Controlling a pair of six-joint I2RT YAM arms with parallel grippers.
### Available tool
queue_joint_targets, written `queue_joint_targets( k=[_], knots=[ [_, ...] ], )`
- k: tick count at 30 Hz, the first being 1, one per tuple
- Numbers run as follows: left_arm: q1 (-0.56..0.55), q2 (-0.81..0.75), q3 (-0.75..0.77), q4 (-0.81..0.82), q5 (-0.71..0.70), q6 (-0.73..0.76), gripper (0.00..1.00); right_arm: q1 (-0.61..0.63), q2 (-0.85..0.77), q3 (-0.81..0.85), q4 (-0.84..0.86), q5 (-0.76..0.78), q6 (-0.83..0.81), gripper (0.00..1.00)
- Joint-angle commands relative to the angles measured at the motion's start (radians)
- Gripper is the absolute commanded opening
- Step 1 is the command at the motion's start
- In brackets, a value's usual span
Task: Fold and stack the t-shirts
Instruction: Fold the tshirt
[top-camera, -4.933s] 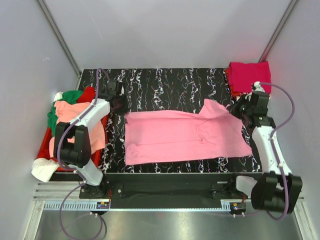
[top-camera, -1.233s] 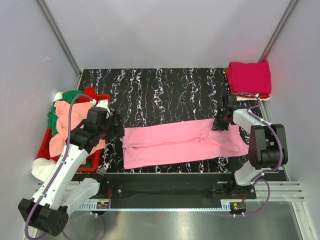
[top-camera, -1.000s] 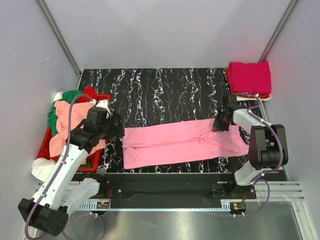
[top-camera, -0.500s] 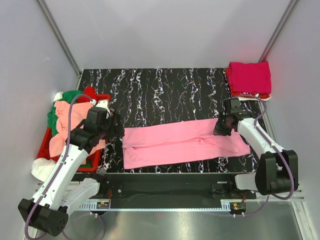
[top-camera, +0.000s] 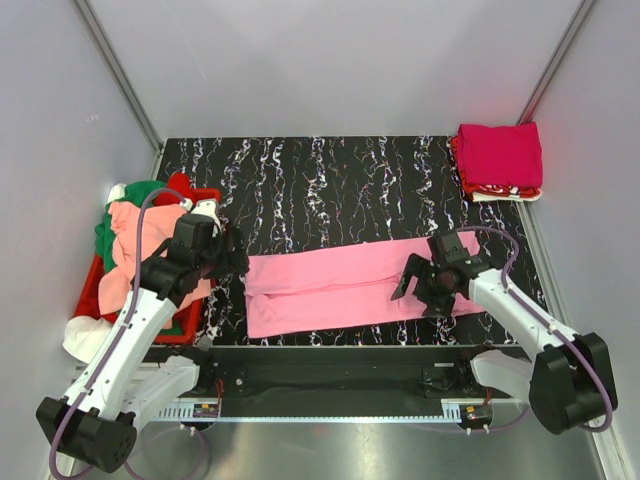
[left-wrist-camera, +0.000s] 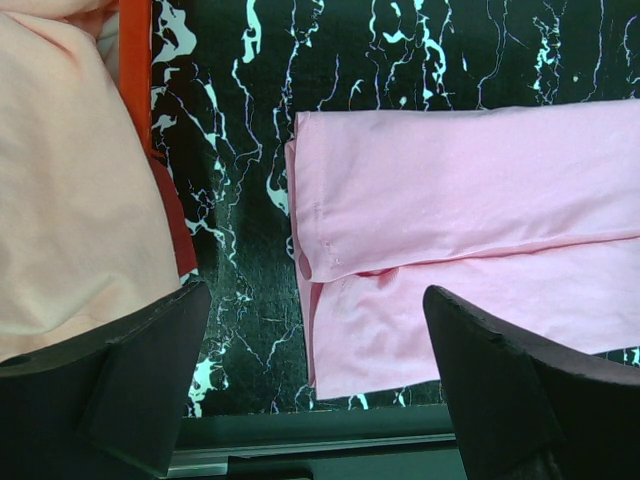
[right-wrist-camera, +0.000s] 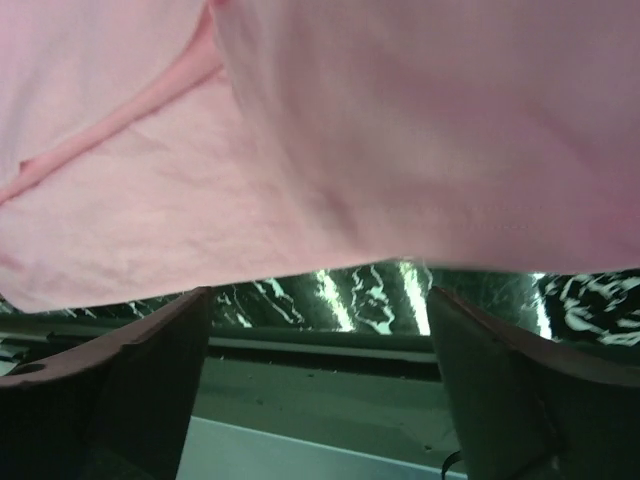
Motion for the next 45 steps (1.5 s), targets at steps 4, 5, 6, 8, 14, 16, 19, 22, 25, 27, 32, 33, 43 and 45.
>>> queue_joint_targets(
  k=[4,5,6,8,14,16,19,22,25,27,32,33,43,45],
  knots=[
    [0.008,-0.016,0.001,0.042,0.013,0.014,0.94,0.070,-0.118,-0.018,-0.045,-0.025,0.084,1.00],
    [0.008,-0.015,0.001,0.042,0.011,0.014,0.95,0.070,-0.141,-0.007,-0.054,0.005,0.086,1.00],
    [0.008,-0.015,0.001,0.042,0.015,0.014,0.95,0.070,-0.150,0.017,-0.065,0.019,0.083,1.00],
    [0.008,-0.013,0.001,0.042,0.015,0.014,0.95,0.071,-0.166,0.041,-0.066,0.070,0.092,1.00],
    [0.008,-0.018,0.000,0.042,0.007,0.012,0.95,0.072,-0.066,0.143,-0.086,0.254,0.087,1.00],
    [0.008,-0.012,-0.009,0.066,0.048,0.020,0.95,0.071,0.003,0.195,-0.120,0.342,0.086,1.00],
    [0.006,0.046,-0.009,0.106,0.159,0.031,0.94,0.067,0.087,0.240,-0.149,0.439,0.095,1.00],
    [-0.031,0.155,0.008,0.125,0.174,-0.009,0.93,0.015,0.166,0.252,-0.137,0.437,0.100,1.00],
    [-0.107,0.278,0.026,0.183,0.173,-0.057,0.90,-0.089,0.233,0.225,-0.056,0.340,0.077,1.00],
    [-0.158,0.350,0.049,0.218,0.180,-0.083,0.89,-0.121,0.274,0.223,-0.023,0.312,0.051,1.00],
    [-0.215,0.629,0.123,0.250,0.197,-0.113,0.88,-0.127,0.448,0.303,-0.011,0.331,0.003,1.00],
    [-0.215,0.705,0.130,0.246,0.200,-0.120,0.88,-0.129,0.501,0.318,-0.011,0.320,-0.012,1.00],
    [-0.221,0.858,0.040,0.250,0.223,-0.152,0.85,-0.127,0.845,0.681,-0.057,0.251,-0.083,1.00],
    [-0.227,0.835,0.003,0.260,0.255,-0.176,0.85,-0.126,0.958,0.784,-0.078,0.219,-0.086,1.00]
  ],
)
